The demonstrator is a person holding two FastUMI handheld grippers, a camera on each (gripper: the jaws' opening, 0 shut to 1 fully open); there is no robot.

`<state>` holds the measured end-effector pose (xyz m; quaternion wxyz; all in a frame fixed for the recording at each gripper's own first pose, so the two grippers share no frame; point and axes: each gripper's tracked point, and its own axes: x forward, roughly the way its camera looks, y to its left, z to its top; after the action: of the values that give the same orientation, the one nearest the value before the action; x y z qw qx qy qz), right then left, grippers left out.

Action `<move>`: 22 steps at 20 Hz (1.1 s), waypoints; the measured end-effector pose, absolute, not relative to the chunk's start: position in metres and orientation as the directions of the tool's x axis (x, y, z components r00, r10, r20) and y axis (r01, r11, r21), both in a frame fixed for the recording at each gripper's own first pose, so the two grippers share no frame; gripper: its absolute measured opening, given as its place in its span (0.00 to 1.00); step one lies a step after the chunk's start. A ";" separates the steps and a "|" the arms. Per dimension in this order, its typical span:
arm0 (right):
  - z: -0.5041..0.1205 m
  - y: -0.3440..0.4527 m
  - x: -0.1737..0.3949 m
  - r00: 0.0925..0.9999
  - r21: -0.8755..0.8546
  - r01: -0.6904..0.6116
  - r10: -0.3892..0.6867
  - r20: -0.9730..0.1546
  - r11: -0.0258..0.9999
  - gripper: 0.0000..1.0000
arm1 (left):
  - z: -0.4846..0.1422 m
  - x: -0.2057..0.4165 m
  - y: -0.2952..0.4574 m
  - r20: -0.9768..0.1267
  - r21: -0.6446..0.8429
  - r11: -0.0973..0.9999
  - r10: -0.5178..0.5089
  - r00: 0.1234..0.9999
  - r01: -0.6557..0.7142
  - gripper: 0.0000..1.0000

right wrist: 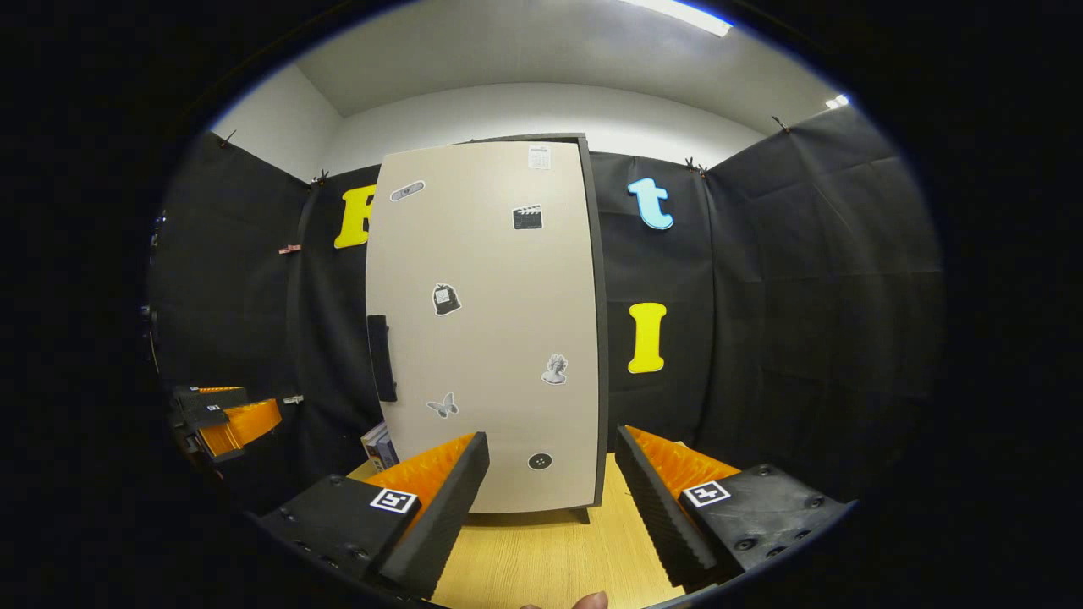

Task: Open the cabinet door with the right hand, grasp the bottle in the cabinet with the left hand and place it on the coaster, then close the cabinet door with the right hand.

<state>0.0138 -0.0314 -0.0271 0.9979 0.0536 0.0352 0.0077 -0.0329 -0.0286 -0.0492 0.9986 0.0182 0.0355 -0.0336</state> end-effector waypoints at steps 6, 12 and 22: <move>-0.027 -0.032 0.012 0.997 0.107 -0.007 0.014 -0.071 0.994 0.98 | -0.049 -0.033 -0.029 -0.069 0.029 0.997 -0.064 0.996 0.066 0.94; -0.028 -0.032 0.012 0.997 0.107 -0.003 0.011 -0.075 0.994 0.98 | -0.049 -0.033 -0.032 -0.072 0.024 0.997 -0.072 0.995 0.074 0.94; -0.028 -0.031 0.011 0.997 0.106 -0.006 0.014 -0.078 0.994 0.98 | -0.049 -0.034 -0.034 -0.071 0.029 0.997 -0.076 0.995 0.078 0.94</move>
<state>0.0114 -0.0311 -0.0281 0.9978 0.0528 0.0393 0.0050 -0.0341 -0.0335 -0.0494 0.9985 0.0159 0.0351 -0.0385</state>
